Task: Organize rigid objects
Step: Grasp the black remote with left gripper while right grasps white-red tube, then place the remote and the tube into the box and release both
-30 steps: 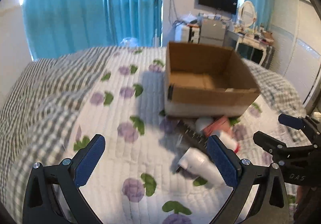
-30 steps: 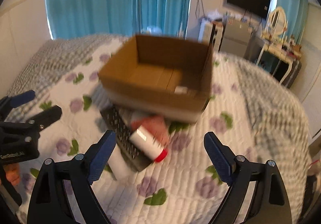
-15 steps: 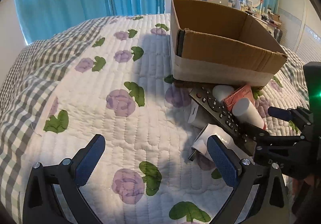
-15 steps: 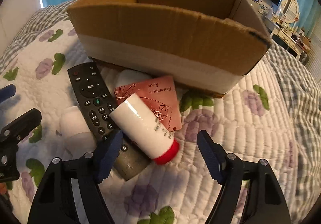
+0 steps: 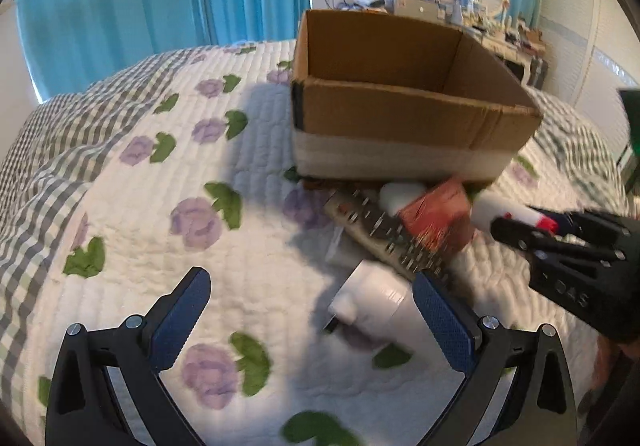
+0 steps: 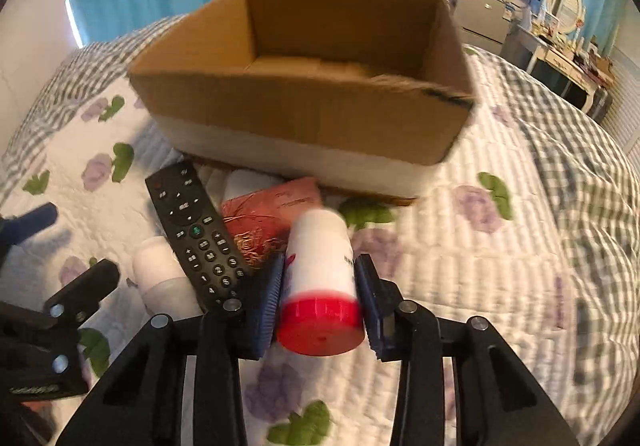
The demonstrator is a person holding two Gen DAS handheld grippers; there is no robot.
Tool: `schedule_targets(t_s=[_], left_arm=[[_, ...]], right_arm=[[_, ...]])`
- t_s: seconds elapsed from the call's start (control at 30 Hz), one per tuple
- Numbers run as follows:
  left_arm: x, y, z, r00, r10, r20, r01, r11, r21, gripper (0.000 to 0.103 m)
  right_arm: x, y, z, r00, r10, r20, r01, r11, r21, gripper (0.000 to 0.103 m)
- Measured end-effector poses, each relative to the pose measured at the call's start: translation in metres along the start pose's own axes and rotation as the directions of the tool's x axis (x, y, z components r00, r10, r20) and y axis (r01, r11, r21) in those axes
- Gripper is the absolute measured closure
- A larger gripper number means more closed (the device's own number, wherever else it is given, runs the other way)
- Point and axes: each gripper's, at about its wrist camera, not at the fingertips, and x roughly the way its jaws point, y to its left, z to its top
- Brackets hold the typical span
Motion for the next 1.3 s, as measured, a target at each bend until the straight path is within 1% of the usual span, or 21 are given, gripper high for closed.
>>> schedule_targets(t_s=[0.03, 0.13, 0.17, 0.23, 0.3, 0.37, 0.4, 0.47, 0.53, 0.57, 0.63, 0.73, 0.77, 0.8, 0.87, 0.93, 1.0, 1.13, 1.2, 1.27, 1.3], left_arm=[[0.003, -0.003, 0.003, 1.0, -0.007, -0.002, 0.007, 1.0, -0.005, 0.002], [0.018, -0.011, 0.013, 1.0, -0.011, -0.005, 0.011, 1.0, -0.025, 0.01], [0.025, -0.012, 0.016, 1.0, -0.016, -0.017, 0.016, 0.999, -0.034, 0.013], [0.041, -0.013, 0.02, 0.998, -0.043, -0.046, 0.04, 0.997, -0.062, 0.015], [0.055, -0.015, 0.022, 0.995, -0.061, -0.073, 0.055, 0.995, -0.083, 0.02], [0.066, -0.018, 0.024, 0.993, -0.064, -0.097, 0.056, 0.995, -0.088, 0.035], [0.068, -0.02, 0.024, 0.992, -0.074, -0.101, 0.066, 0.994, -0.086, 0.039], [0.066, -0.025, 0.024, 0.993, -0.077, -0.093, 0.07, 0.995, -0.069, 0.05], [0.058, -0.033, 0.025, 0.996, -0.059, -0.065, 0.057, 0.998, -0.032, 0.054], [0.055, -0.035, 0.026, 0.997, -0.063, -0.052, 0.062, 0.998, -0.024, 0.058], [0.049, -0.038, 0.028, 0.995, -0.097, -0.036, 0.096, 0.995, -0.027, 0.066], [0.048, -0.044, 0.029, 0.994, -0.101, -0.035, 0.1, 0.995, -0.029, 0.066], [0.05, -0.047, 0.027, 0.993, -0.107, -0.045, 0.106, 0.994, -0.019, 0.065], [0.056, -0.051, 0.024, 0.99, -0.117, -0.073, 0.117, 0.993, -0.01, 0.065], [0.057, -0.057, 0.017, 0.988, -0.129, -0.089, 0.127, 0.992, -0.021, 0.062], [0.058, -0.061, 0.013, 0.985, -0.14, -0.097, 0.138, 0.99, -0.027, 0.063], [0.055, -0.062, 0.012, 0.985, -0.146, -0.093, 0.145, 0.989, -0.019, 0.065], [0.033, -0.058, 0.014, 0.978, -0.199, -0.06, 0.198, 0.98, -0.021, 0.075], [0.015, -0.057, 0.013, 0.98, -0.194, -0.041, 0.194, 0.981, 0.002, 0.078], [0.005, -0.053, 0.017, 0.981, -0.193, -0.026, 0.194, 0.981, 0.018, 0.083], [-0.004, -0.051, 0.018, 0.981, -0.193, -0.02, 0.193, 0.981, 0.026, 0.083]], right_arm=[[-0.003, -0.003, -0.001, 1.0, -0.003, 0.002, 0.003, 1.0, 0.01, 0.067], [-0.005, -0.014, -0.003, 1.0, -0.012, -0.002, 0.012, 1.0, 0.026, 0.067], [-0.004, -0.017, -0.005, 1.0, -0.007, -0.006, 0.008, 0.999, 0.034, 0.067], [-0.001, -0.019, -0.006, 1.0, 0.0, -0.012, 0.001, 0.999, 0.043, 0.067], [0.001, -0.02, -0.008, 1.0, 0.006, -0.016, -0.005, 0.999, 0.045, 0.067], [0.002, -0.019, -0.009, 1.0, 0.01, -0.017, -0.01, 0.999, 0.041, 0.067], [0.003, -0.018, -0.009, 1.0, 0.012, -0.016, -0.012, 0.999, 0.04, 0.067], [0.002, -0.018, -0.01, 1.0, 0.015, -0.012, -0.015, 0.999, 0.044, 0.067], [0.001, -0.019, -0.01, 1.0, 0.02, -0.006, -0.02, 0.998, 0.052, 0.067], [-0.001, -0.02, -0.009, 1.0, 0.021, -0.003, -0.021, 0.998, 0.057, 0.067], [-0.003, -0.021, -0.009, 1.0, 0.022, 0.003, -0.022, 0.998, 0.065, 0.067], [-0.003, -0.021, -0.009, 1.0, 0.022, 0.002, -0.022, 0.997, 0.068, 0.067], [-0.003, -0.021, -0.009, 1.0, 0.021, 0.001, -0.021, 0.997, 0.069, 0.067], [-0.003, -0.021, -0.01, 1.0, 0.021, 0.0, -0.021, 0.997, 0.071, 0.067], [-0.002, -0.022, -0.01, 1.0, 0.023, -0.002, -0.023, 0.997, 0.073, 0.067], [-0.002, -0.022, -0.01, 1.0, 0.023, -0.003, -0.022, 0.997, 0.075, 0.067], [-0.002, -0.022, -0.01, 1.0, 0.025, -0.001, -0.025, 0.997, 0.076, 0.067], [-0.006, -0.023, -0.012, 1.0, 0.019, 0.013, -0.02, 0.997, 0.081, 0.067], [-0.015, -0.021, -0.011, 0.999, 0.014, 0.037, -0.017, 0.997, 0.074, 0.067], [-0.024, -0.018, -0.01, 0.998, 0.012, 0.058, -0.016, 0.998, 0.068, 0.067], [-0.03, -0.016, -0.009, 0.997, 0.01, 0.072, -0.014, 0.998, 0.062, 0.067]])
